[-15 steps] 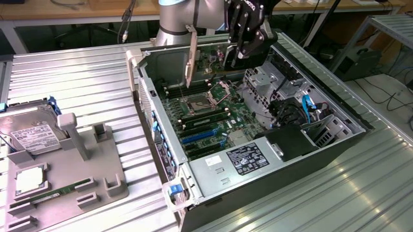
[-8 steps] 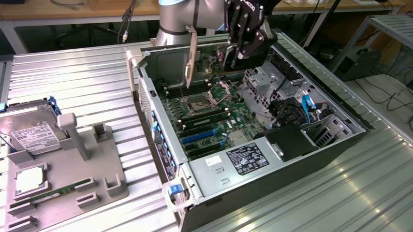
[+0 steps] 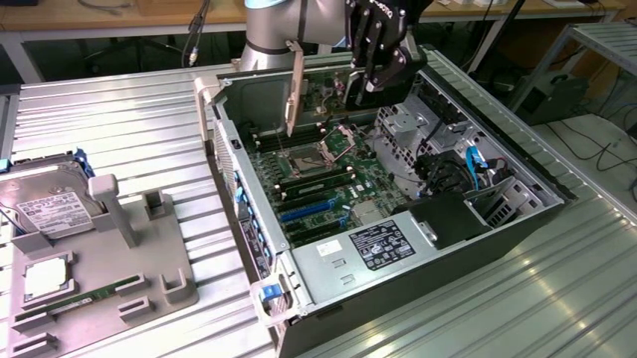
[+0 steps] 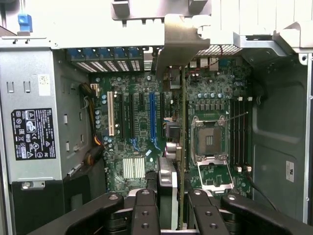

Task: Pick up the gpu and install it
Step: 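Insert the gpu into the slot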

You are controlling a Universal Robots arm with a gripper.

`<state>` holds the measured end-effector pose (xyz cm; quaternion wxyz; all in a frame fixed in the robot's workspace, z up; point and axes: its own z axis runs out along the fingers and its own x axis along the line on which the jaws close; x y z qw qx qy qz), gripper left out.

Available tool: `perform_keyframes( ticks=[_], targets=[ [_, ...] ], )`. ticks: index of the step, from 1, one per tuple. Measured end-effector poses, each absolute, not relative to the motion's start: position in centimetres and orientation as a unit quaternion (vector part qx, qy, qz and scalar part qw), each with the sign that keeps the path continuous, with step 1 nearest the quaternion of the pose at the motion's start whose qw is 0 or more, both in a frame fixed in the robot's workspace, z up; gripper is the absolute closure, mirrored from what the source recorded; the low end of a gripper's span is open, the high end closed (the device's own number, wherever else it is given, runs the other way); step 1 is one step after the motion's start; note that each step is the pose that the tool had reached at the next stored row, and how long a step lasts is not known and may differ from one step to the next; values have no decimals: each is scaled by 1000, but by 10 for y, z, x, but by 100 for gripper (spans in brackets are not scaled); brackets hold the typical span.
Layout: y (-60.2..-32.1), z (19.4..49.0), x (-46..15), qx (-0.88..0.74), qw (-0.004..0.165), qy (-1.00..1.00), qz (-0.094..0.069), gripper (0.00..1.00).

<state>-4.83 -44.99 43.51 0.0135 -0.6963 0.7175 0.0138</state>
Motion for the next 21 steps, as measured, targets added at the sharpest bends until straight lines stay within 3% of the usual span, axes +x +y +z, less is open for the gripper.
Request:
perform_keyframes(
  ticks=[8, 21],
  targets=[
    [-450, 434, -52, -700, 13, 714, 14, 72],
    [-451, 403, -59, -704, 13, 710, 14, 72]
  ],
)
